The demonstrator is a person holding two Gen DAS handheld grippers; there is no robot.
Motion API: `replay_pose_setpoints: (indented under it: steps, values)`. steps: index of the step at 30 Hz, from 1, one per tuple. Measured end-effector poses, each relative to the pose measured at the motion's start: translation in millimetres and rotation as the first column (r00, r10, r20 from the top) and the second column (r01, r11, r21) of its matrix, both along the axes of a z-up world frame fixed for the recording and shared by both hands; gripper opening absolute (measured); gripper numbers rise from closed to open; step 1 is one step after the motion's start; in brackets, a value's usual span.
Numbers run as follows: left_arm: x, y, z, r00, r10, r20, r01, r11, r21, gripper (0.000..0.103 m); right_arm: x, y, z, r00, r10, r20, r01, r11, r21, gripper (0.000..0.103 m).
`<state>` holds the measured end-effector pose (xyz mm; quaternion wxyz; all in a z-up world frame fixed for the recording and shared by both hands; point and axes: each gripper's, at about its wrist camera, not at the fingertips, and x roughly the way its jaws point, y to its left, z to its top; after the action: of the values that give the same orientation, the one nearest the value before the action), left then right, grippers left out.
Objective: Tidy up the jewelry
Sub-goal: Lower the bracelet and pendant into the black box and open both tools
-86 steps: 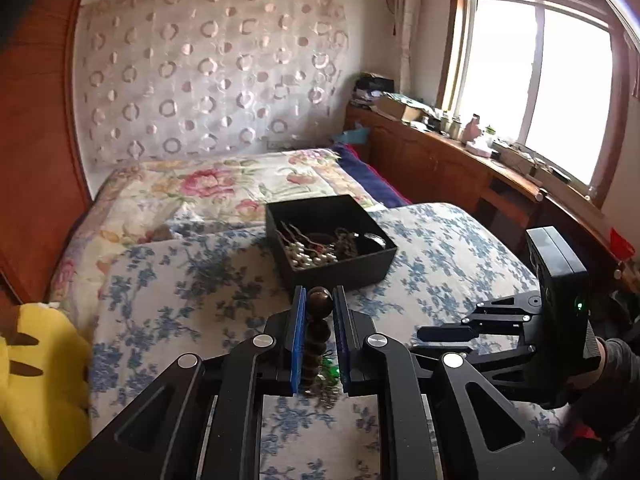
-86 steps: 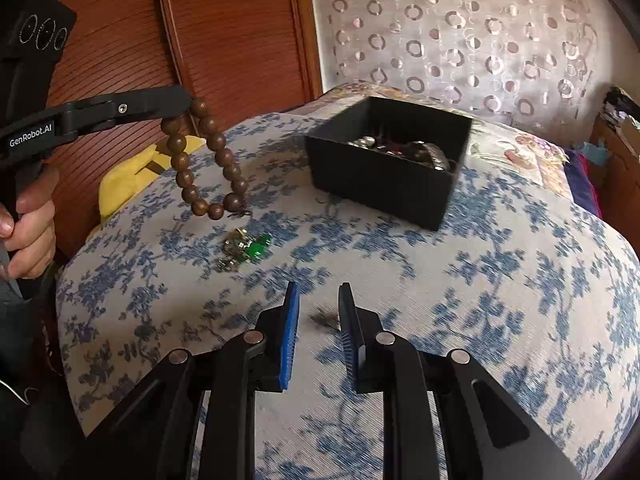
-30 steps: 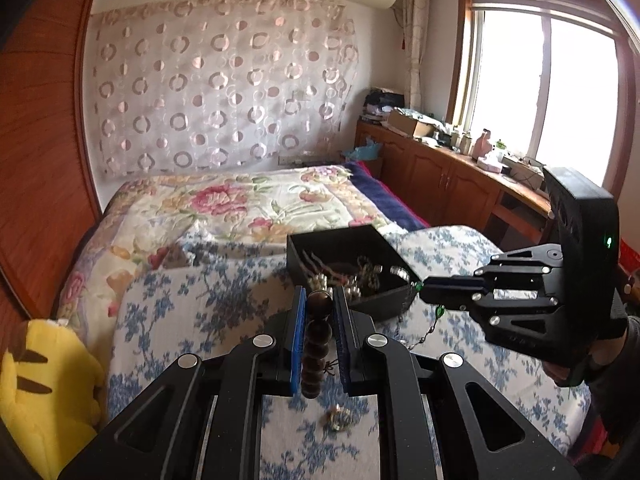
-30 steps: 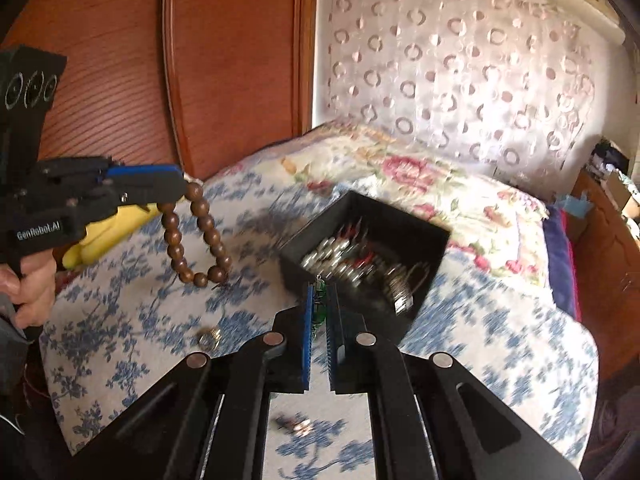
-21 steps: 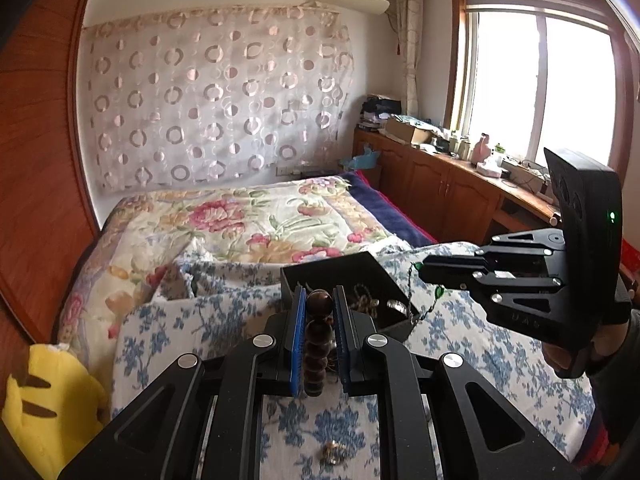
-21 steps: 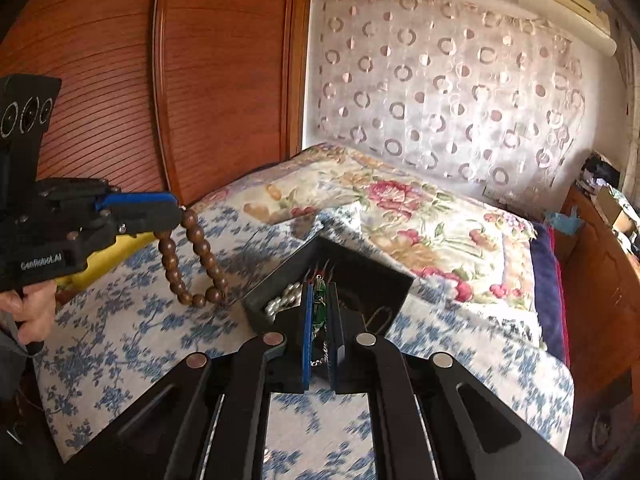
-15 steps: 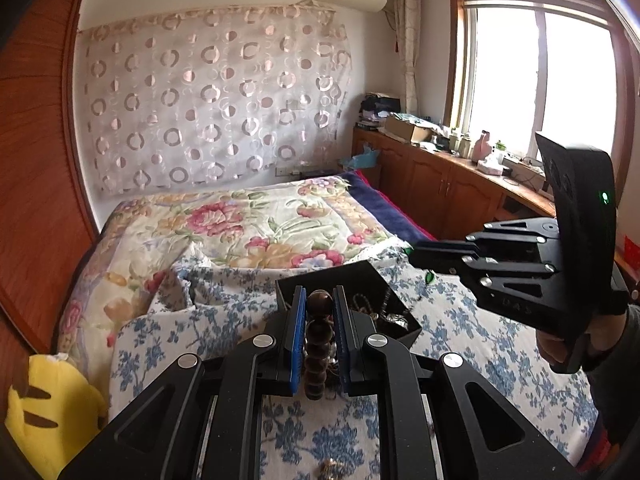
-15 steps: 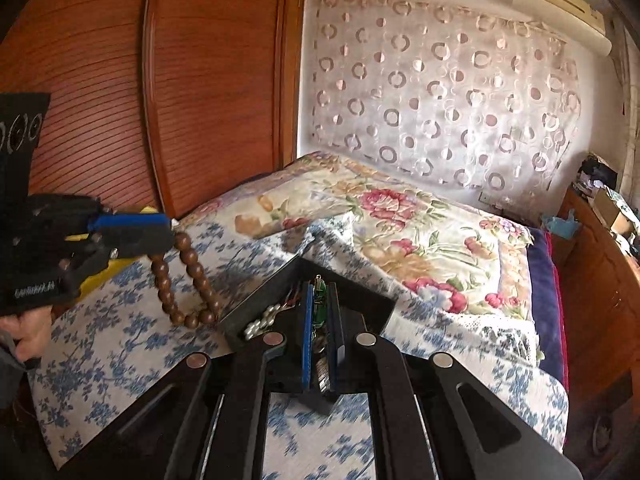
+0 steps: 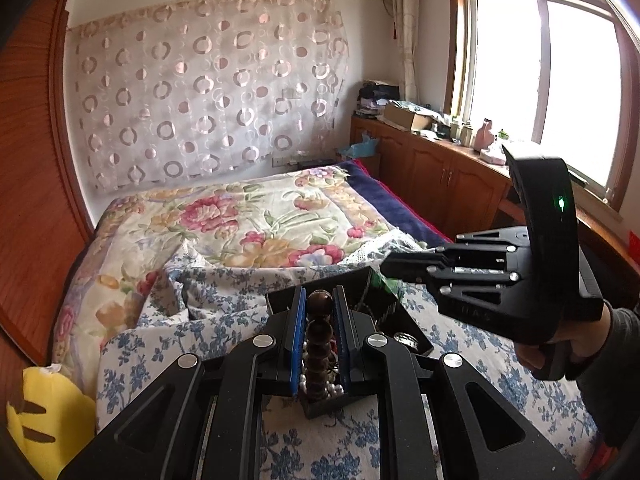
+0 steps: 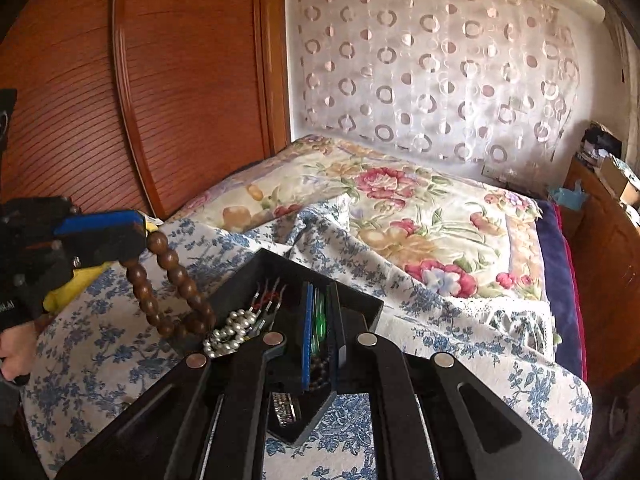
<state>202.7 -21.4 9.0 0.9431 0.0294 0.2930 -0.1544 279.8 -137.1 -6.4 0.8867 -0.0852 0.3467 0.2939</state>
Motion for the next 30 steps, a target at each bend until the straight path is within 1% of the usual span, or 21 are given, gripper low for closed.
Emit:
replay_pose_setpoints:
  steps: [1,3,12,18,19,20,21,27,28,29,30]
  values:
    - [2.3,-0.9,-0.4,1.000,-0.001,-0.001,0.001,1.000,0.001,0.012,0.5,-0.8,-1.4,1.000,-0.004,-0.001,0.004,1.000,-0.003,0.014]
    - [7.2,-3.3,-0.8,1.000,-0.004,-0.003,0.004,1.000,0.004,0.012,1.1,-3.8,-3.5,1.000,-0.003,-0.006,0.003,1.000,0.003,0.016]
    - [30.9,-13.8,-6.3,1.000,-0.012,-0.021,0.013,1.000,0.015,0.012,-18.5,-20.7,-3.0,1.000,-0.019,0.007,0.019,1.000,0.012,0.016]
    - [33.3,-14.7,-10.9,0.999,-0.008,-0.031,0.008,1.000,0.011,0.014,-40.1,-32.0,-7.5,1.000,-0.028,-0.002,0.028,0.999,0.021,0.016]
    - [32.3,-14.9,-10.6,1.000,-0.008,-0.030,0.008,1.000,0.012,0.016,-42.4,-33.5,-7.5,1.000,-0.028,-0.003,0.028,0.999,0.020,0.016]
    - [31.6,-14.9,-10.3,1.000,-0.008,-0.030,0.008,1.000,0.013,0.023,-45.6,-34.3,-7.9,1.000,-0.028,-0.003,0.028,0.999,0.020,0.016]
    - [32.7,-14.9,-9.6,1.000,-0.008,-0.028,0.008,1.000,0.013,0.025,-50.3,-35.4,-8.4,1.000,-0.029,-0.004,0.029,0.999,0.020,0.016]
    - [12.3,-13.4,-17.3,0.999,-0.018,-0.034,0.019,1.000,0.019,0.031,-78.4,-37.6,-12.5,1.000,-0.018,-0.019,0.019,0.999,0.032,0.016]
    - [7.2,-13.4,-19.5,0.999,-0.020,-0.038,0.021,1.000,0.021,0.034,-83.2,-37.5,-14.0,1.000,-0.014,-0.022,0.014,0.999,0.031,0.016]
    - [2.4,-12.4,-23.2,0.999,-0.022,-0.044,0.023,1.000,0.021,0.041,-88.0,-36.3,-15.1,1.000,-0.009,-0.024,0.010,1.000,0.029,0.016]
    - [-2.5,-11.9,-25.4,0.999,-0.023,-0.047,0.024,0.999,0.021,0.043,-94.2,-35.5,-17.2,1.000,-0.005,-0.027,0.006,1.000,0.026,0.016]
